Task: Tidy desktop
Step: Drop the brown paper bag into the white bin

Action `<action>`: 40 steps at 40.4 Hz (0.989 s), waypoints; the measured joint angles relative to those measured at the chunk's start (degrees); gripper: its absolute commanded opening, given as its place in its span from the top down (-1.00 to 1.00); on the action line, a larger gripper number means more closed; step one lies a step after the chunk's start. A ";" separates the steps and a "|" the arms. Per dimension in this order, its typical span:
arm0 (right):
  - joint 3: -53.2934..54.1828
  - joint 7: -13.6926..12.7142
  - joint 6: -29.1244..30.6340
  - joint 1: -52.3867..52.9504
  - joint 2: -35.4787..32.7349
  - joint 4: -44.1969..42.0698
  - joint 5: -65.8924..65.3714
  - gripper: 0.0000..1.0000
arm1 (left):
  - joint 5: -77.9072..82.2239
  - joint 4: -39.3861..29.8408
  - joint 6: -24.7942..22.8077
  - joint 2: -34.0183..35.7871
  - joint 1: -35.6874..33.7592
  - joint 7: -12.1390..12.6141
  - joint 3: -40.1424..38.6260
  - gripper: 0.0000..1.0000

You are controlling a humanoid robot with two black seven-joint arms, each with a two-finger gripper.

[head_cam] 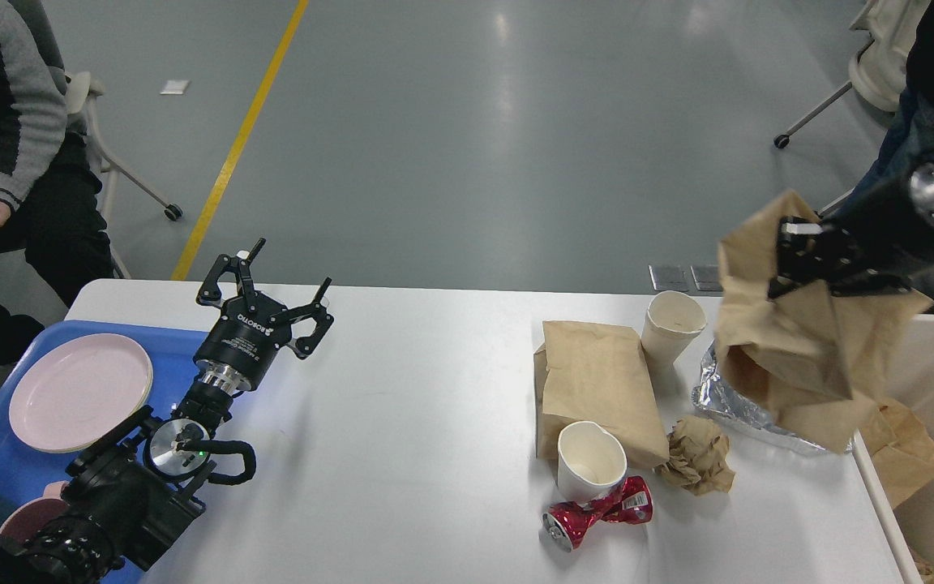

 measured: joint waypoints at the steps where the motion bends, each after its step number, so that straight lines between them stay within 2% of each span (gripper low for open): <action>1: 0.94 0.03 0.34 0.55 0.75 0.09 0.02 1.00 | 0.00 0.00 0.00 0.00 0.00 0.00 0.00 -0.94; 9: 7.17 -0.12 2.24 2.27 4.32 0.60 0.03 1.00 | -0.01 -0.02 0.00 -0.01 0.00 0.00 -0.02 -0.94; 17: 4.07 -0.18 -0.60 -5.37 4.16 -3.18 -0.20 1.00 | -0.01 -0.02 0.00 -0.01 0.00 0.00 -0.02 -0.94; 23: -0.10 -0.20 -2.84 -15.96 1.42 -13.28 0.05 1.00 | -0.02 -0.02 0.00 -0.01 0.00 -0.01 -0.07 -0.94; 33: -4.53 -0.58 -5.30 -36.61 -4.41 -34.73 1.78 1.00 | -0.02 -0.02 0.00 0.00 0.00 -0.02 -0.04 -0.94; 40: -4.82 -0.97 -8.38 -53.01 -7.70 -50.39 8.11 1.00 | -0.02 -0.01 0.00 0.00 0.00 -0.02 -0.01 -0.94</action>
